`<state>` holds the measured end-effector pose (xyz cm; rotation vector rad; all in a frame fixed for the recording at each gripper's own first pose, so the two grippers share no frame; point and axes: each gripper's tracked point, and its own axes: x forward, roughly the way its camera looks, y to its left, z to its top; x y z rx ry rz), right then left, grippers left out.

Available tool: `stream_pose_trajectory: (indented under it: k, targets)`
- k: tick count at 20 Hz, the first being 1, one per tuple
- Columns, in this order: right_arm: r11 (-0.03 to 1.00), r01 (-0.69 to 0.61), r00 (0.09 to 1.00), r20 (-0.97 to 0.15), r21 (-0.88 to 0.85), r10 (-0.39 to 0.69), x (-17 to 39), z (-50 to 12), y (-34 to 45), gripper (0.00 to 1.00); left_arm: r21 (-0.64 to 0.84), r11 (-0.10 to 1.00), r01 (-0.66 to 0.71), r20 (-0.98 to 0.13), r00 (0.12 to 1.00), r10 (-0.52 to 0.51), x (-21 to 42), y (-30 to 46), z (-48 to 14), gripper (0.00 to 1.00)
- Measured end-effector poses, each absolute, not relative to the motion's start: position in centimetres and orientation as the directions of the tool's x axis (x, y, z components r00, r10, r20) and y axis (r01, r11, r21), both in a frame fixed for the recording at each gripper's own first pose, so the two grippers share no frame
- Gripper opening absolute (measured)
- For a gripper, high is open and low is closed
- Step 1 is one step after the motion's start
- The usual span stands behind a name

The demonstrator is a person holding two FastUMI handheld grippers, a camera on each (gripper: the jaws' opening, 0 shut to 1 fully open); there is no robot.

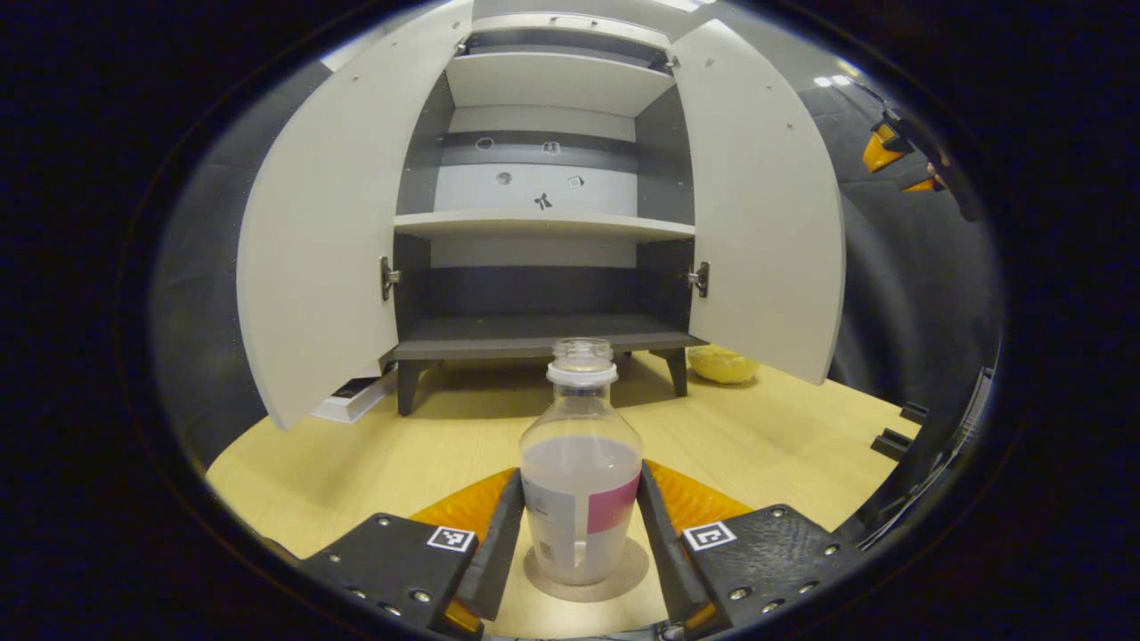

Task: Grasp the bottle in the cabinet with the left hand and place it on the coaster, then close the right door with the right hand and the left door with the left hand.

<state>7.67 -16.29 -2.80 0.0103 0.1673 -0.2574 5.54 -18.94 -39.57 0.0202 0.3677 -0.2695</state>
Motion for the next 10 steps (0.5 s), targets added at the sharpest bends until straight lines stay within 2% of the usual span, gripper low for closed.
stream_pose_trajectory:
  k: [1,2,4,6,7,8,10]
  targets:
    - [0.967,0.255,0.952,-0.171,-0.007,-0.252,7.7,-3.0,-16.1,0.98,-0.032,0.965,0.261,-0.357,0.899,-0.255,5.5,-19.0,-39.5,0.77]
    - [0.967,0.253,0.952,-0.174,-0.002,-0.25,7.8,-3.1,-15.9,0.98,-0.034,0.965,0.259,-0.359,0.898,-0.253,5.4,-18.9,-39.6,0.7]
    - [0.968,0.249,0.954,-0.175,0.003,-0.245,8.0,-3.1,-15.3,0.98,-0.044,0.962,0.271,-0.373,0.889,-0.267,5.1,-18.9,-39.7,0.71]
    - [0.968,0.249,0.954,-0.174,0.005,-0.245,8.3,-3.1,-15.0,0.98,-0.05,0.957,0.285,-0.366,0.886,-0.283,4.8,-19.0,-38.6,0.95]
    - [0.967,0.253,0.953,-0.174,0.011,-0.247,8.4,-3.2,-14.9,0.92,-0.057,0.954,0.296,-0.356,0.886,-0.296,4.6,-19.0,-37.9,1.0]
    - [0.967,0.255,0.952,-0.178,0.02,-0.247,8.4,-3.5,-14.7,0.98,-0.063,0.951,0.303,-0.342,0.888,-0.306,4.5,-18.9,-36.9,0.95]
    - [0.968,0.249,0.951,-0.196,0.034,-0.238,8.7,-4.3,-13.9,0.98,-0.066,0.952,0.299,-0.317,0.898,-0.304,4.0,-18.4,-34.4,0.95]
